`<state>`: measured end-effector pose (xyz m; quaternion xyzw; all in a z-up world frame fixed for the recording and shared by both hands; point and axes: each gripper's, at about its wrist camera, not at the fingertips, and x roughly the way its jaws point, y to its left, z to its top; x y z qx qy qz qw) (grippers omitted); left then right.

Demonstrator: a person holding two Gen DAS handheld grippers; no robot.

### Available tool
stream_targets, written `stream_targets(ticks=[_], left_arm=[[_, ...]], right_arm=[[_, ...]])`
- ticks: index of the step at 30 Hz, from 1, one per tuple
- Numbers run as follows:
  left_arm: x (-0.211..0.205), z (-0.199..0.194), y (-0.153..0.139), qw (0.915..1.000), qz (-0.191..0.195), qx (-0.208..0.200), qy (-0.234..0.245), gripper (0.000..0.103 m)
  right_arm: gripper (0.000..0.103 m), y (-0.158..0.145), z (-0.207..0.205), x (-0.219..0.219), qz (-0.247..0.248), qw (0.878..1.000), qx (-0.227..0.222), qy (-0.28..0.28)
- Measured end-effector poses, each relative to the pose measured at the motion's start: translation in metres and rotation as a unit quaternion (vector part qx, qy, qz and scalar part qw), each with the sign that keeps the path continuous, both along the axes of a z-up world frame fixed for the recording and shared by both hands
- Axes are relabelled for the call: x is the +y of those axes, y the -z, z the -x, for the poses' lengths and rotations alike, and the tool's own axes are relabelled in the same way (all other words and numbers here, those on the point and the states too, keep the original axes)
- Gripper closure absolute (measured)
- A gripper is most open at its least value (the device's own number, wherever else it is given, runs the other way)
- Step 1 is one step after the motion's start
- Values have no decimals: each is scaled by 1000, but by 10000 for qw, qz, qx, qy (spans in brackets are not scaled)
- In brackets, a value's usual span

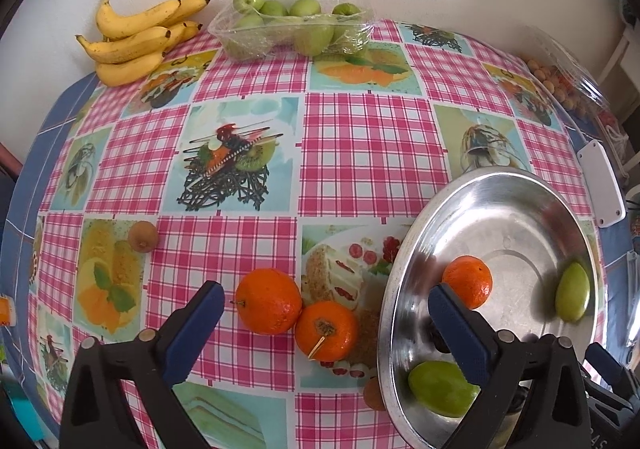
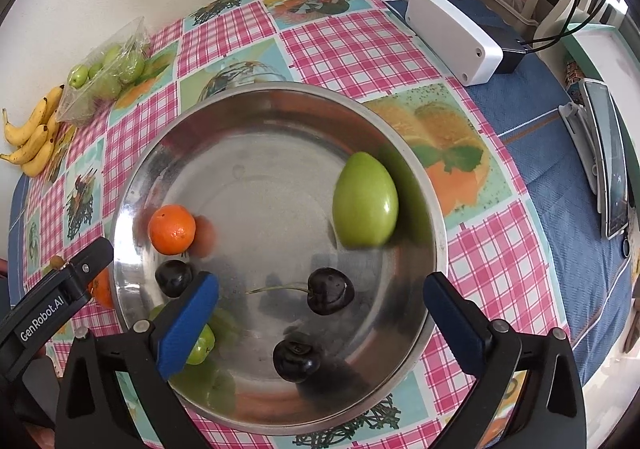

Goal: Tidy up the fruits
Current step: 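Withdraw both open tools from the bowl, then pull both open tools back over the cloth toward the remaining fruit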

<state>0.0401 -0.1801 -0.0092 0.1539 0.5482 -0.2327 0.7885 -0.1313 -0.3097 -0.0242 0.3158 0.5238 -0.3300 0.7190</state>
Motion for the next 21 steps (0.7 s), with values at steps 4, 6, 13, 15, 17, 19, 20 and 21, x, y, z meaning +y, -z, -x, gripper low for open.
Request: stream_targets(ticks=[4,6,13,15,17,19,20,21], left_arm=[[-1,1,0,10000,-10,2,33,0],[-1,1,0,10000,-18,5,45,0],[1,5,-5,9999,-3,-10,110,0],[3,7,-8,9999,14,-20,120,0],[6,9,-11,9999,17,-29,129,0],[10,10,-13,9999,24,-26,128,0],[12,11,-15,9999,35,-25,124,0],[14,11,-16,9999,40,-31,122,0]], right_arm=[[1,0,0,-1,9,10000,-23,-2],[1,-1,0,-2,45,10000,-35,11],[1,-9,5,-1,182,9997,-171,55],[1,-12,5,1,213,9995,-218,39],[1,-14,5,3,257,9993,-275,15],[1,-15,5,7,300,9991,-304,-1],[1,-16,5,8,289,9990,-330,-7],[1,-16,5,9,270,9990,-349,-17]])
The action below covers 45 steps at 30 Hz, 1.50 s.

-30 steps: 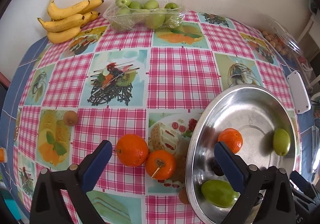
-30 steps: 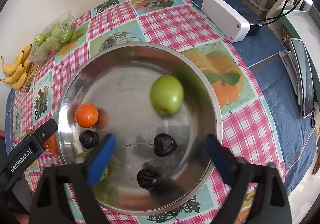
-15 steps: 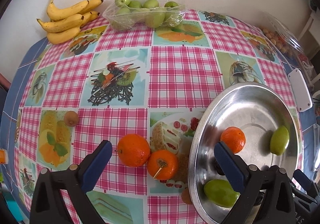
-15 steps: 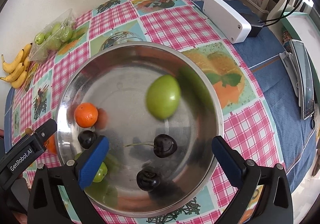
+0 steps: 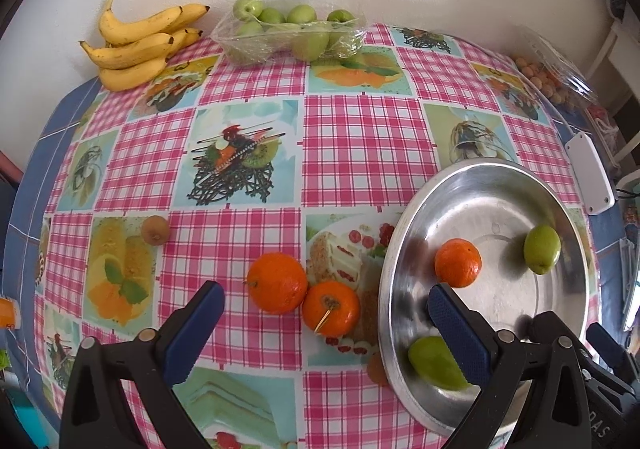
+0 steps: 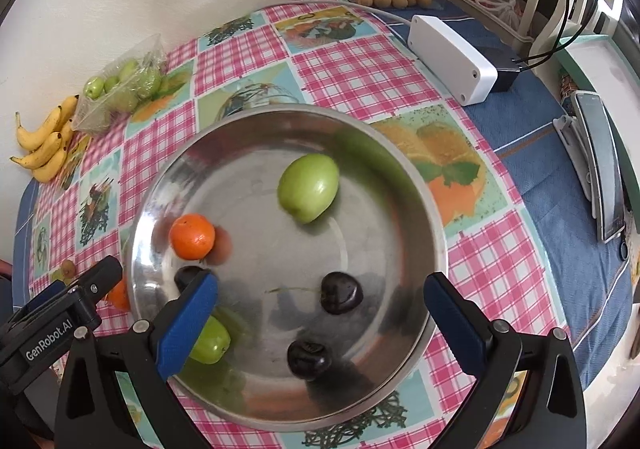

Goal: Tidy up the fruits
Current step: 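Pull both open tools back over the cloth toward the remaining fruit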

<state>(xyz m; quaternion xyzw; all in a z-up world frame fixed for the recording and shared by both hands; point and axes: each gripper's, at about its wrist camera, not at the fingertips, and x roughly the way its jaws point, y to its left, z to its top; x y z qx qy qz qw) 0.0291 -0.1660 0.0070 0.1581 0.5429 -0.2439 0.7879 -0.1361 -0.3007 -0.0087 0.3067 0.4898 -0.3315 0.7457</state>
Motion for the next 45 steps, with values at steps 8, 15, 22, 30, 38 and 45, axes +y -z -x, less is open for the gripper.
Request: stream_targets(ticks=[8,15,22,30,38,45], left_arm=[[22,2,-11,9999,44,-77,-51,0],[43,8,-15,9999,-11,-76,-72,0],[73,8,-21,9995,13,-129,-286,0],[109,2,-24,9983,20,-139,-571,0],[139,-7,-23,9966,49,-81,-824,0],[153,-10,-11,9967,-64,131,-797,0]], right_arm=[[0,-2,4,11,-4,10000,-40,-69],[0,-7,-2,30,79,9995,-33,-302],[0,-9,-12,56,68,9987,-22,-510],[0,-8,-21,84,-201,9979,-174,-591],[0,-10,-35,113,-184,9968,-181,-758],[0,-3,-37,129,-300,9964,-68,-793]])
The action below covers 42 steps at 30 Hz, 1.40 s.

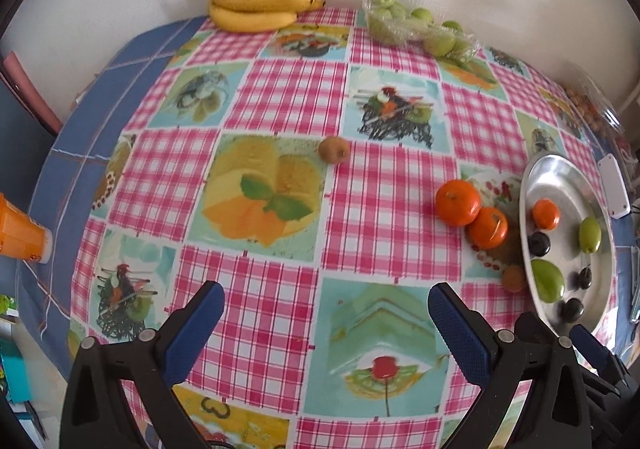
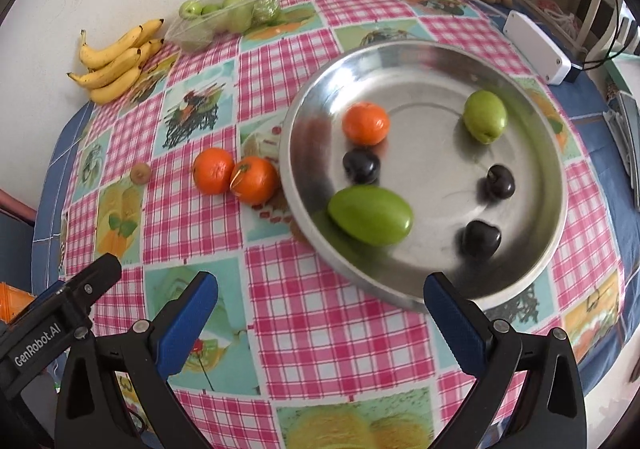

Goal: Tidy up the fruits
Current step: 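Pull both open tools back over the cloth toward the remaining fruit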

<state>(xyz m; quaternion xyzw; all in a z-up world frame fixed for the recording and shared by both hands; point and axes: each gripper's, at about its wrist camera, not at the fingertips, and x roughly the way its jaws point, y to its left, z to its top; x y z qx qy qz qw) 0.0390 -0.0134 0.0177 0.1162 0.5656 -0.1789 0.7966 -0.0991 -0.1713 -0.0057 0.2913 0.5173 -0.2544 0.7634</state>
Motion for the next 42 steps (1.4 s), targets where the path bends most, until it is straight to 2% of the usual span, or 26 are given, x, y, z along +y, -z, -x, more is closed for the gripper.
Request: stream_targets(ticks=[8,13,29,42], left_arm=[[0,-3,16,9997,-94,234,6,0],[-4,-5,24,9992,-139,363,41,0],[-3,-6,22,9994,-187,291,-6,0],[-3,-6,23,9993,-210,298,-38,0]], right_arm=[[0,11,-2,3,-136,9997,175,35],[0,12,-2,3,0,9995,302,13],[0,13,-3,8,-180,9994,283,-26],[0,14,-5,8,-144,9994,293,-70]])
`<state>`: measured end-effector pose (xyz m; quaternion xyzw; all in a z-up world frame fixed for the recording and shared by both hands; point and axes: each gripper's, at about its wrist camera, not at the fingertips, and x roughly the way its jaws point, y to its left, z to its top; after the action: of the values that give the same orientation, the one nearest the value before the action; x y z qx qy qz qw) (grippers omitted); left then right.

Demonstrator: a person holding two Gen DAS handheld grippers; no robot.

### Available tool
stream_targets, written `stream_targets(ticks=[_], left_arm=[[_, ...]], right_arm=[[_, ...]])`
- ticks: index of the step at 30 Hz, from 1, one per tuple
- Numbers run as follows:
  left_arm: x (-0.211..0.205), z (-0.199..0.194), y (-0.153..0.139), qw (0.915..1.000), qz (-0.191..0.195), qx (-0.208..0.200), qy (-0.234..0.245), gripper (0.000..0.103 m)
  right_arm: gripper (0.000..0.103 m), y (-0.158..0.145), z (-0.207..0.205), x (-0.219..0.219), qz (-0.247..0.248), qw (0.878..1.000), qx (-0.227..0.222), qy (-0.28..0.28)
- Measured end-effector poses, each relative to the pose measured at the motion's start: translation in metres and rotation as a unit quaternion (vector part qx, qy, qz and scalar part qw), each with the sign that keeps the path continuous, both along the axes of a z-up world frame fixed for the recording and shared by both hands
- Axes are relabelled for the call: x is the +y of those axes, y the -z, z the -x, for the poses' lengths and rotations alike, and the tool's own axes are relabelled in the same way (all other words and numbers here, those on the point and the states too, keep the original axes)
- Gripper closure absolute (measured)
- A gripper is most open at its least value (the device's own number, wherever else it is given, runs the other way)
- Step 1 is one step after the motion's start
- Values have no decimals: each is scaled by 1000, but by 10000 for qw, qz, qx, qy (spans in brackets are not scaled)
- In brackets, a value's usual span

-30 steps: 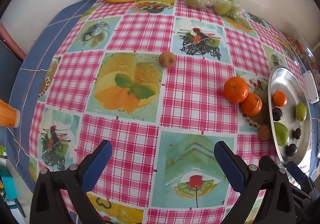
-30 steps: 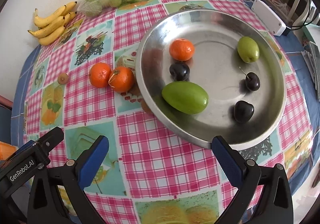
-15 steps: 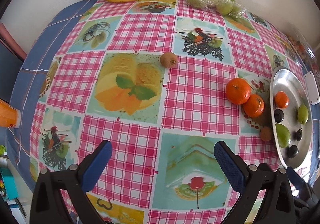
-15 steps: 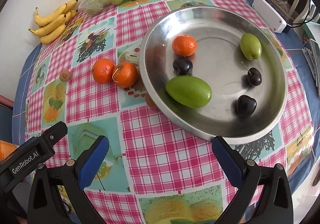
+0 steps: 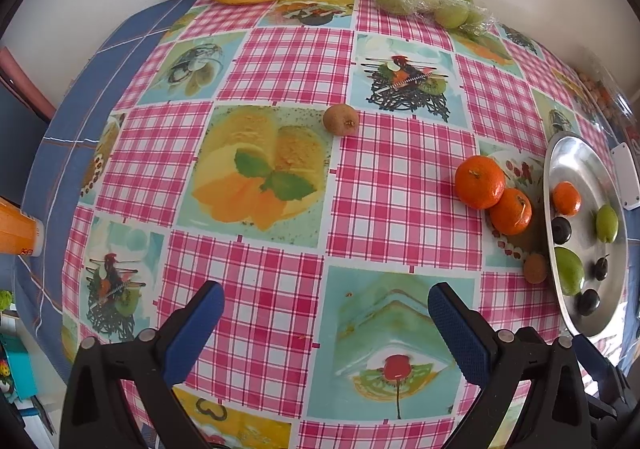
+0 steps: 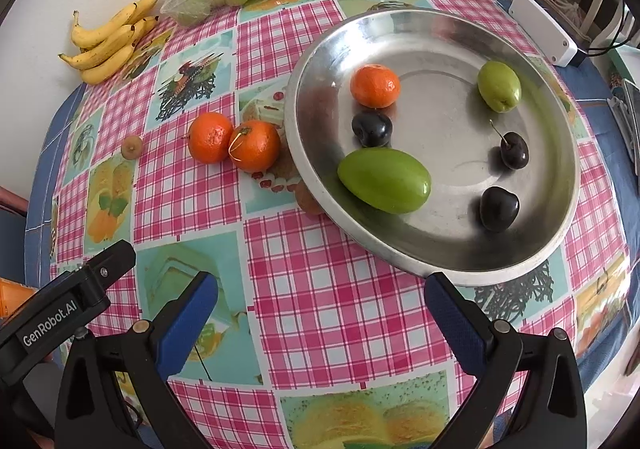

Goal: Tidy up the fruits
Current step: 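Pull both open tools back over the cloth toward the remaining fruit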

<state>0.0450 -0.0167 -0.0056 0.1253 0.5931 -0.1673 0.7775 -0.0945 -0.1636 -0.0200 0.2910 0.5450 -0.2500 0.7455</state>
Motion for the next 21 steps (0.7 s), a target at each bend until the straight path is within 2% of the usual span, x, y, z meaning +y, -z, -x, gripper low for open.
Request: stream_targets(ticks=[4,9,21], left_arm=[[0,-1,-1,10000,16,-22,-13,0],[0,0,1,10000,3,9,16,0],[0,-1,-2,9999,148,27,1,0]], right_arm=[[0,-1,-1,-1,18,10000,-31,-16],[0,0,-4,-3,270,9996,52,-90],[0,0,-5,9,-74,9997,-34,-227]])
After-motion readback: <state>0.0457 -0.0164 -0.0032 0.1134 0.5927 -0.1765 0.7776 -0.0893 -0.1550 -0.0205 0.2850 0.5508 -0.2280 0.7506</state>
